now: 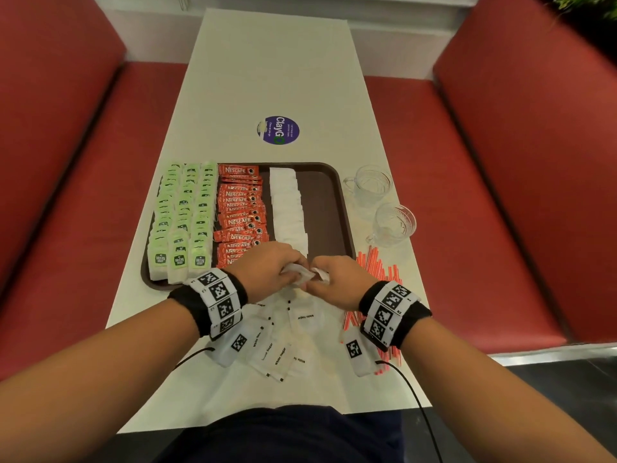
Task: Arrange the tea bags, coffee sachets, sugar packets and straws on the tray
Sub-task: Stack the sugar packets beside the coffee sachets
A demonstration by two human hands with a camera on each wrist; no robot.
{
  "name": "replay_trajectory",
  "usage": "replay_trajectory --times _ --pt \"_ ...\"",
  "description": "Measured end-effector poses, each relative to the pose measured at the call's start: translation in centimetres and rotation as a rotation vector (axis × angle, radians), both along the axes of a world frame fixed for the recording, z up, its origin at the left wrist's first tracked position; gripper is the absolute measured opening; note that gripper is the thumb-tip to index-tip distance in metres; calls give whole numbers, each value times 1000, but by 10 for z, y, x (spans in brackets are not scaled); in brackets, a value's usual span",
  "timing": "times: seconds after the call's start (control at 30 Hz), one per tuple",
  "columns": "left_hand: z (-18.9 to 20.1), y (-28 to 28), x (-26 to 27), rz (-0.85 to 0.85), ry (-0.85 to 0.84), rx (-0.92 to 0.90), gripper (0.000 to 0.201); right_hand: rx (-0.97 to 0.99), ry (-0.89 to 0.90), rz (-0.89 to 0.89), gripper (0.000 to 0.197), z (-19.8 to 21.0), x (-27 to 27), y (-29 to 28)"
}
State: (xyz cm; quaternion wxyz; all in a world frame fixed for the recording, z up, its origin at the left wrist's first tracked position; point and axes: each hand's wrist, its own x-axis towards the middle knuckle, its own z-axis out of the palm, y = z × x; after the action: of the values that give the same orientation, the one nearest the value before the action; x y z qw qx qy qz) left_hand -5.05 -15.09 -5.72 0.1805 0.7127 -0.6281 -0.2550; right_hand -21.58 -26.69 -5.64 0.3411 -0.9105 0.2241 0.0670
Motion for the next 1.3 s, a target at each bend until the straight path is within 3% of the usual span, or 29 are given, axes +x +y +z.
replay_trajectory --times 0.2,0.37,0.47,0.73,1.0,1.13,1.3 --pt "1 -2 3 222 126 -25 32 2 -145 -93 15 -3 10 -8" --pt "-7 -7 19 262 94 36 11 80 -177 -190 13 -7 19 -16" --pt "-10 -13 29 319 97 6 8 64 -118 -232 15 -13 25 -20" --pt "-19 -37 32 317 -165 241 24 -74 70 -216 24 -19 37 -35" --pt "-28 -36 26 447 -391 230 41 -181 259 -76 23 -34 50 -37" --pt "-26 -31 20 330 -513 293 42 -187 264 -37 24 -33 56 -34" --pt "-28 -35 19 308 -534 265 37 -213 269 -7 26 -30 61 -33"
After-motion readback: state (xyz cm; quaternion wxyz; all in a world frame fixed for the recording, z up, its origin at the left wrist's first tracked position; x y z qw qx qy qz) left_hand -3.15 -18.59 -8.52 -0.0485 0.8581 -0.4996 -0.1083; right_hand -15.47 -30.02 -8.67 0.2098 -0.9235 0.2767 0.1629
